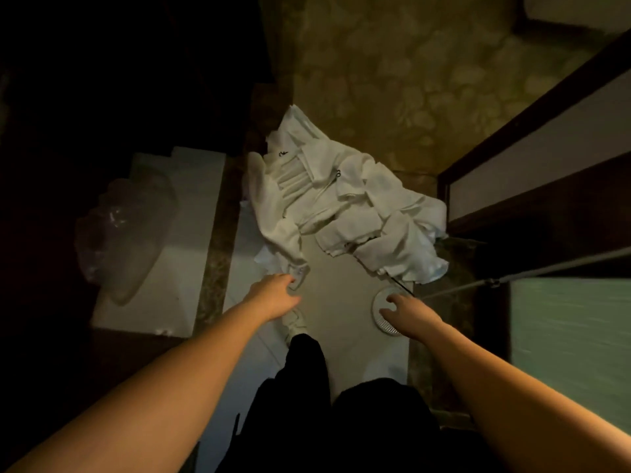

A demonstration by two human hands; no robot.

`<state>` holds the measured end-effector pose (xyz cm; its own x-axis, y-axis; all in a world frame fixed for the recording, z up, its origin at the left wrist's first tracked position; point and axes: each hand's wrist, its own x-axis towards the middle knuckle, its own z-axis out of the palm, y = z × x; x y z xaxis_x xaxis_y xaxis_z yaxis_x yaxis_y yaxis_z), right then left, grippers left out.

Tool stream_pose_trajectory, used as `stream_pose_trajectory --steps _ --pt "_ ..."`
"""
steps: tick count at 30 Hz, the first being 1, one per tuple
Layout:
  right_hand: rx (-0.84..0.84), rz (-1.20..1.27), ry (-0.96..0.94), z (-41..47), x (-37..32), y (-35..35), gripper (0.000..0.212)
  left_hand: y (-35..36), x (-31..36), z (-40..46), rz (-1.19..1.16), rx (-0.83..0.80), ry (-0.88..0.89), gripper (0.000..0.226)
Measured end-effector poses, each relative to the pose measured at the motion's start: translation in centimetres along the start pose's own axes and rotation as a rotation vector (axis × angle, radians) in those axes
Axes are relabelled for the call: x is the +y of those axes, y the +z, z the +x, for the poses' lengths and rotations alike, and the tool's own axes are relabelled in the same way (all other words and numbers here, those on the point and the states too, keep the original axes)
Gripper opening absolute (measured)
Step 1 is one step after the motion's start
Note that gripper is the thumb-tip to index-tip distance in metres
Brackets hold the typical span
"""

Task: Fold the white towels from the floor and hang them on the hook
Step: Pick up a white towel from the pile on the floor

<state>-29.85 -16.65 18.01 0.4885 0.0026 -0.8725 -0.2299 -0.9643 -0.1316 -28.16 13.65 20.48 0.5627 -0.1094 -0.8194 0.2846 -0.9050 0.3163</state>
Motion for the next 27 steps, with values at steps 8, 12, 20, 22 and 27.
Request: stream_pose_trajectory --steps 8,12,20,22,27 --pt "0.007 0.106 -0.020 14.1 2.0 -4.2 0.053 -1.1 4.7 15.6 -0.169 -0.055 0.042 0.045" --pt "0.053 0.108 -0.078 24.6 4.2 -4.8 0.046 1.7 5.6 25.8 -0.201 -0.068 0.051 0.044" --pt "0.139 -0.187 -0.309 42.4 5.4 -2.8 0.075 9.7 6.6 43.5 -0.194 -0.048 0.095 0.058" --pt "0.142 -0.309 -0.383 45.4 5.6 -2.1 0.085 11.6 6.6 46.6 -0.169 -0.079 0.104 0.074" --pt "0.224 -0.371 -0.454 50.3 5.6 -1.8 0.088 14.6 5.2 52.1 -0.093 0.083 0.153 0.081"
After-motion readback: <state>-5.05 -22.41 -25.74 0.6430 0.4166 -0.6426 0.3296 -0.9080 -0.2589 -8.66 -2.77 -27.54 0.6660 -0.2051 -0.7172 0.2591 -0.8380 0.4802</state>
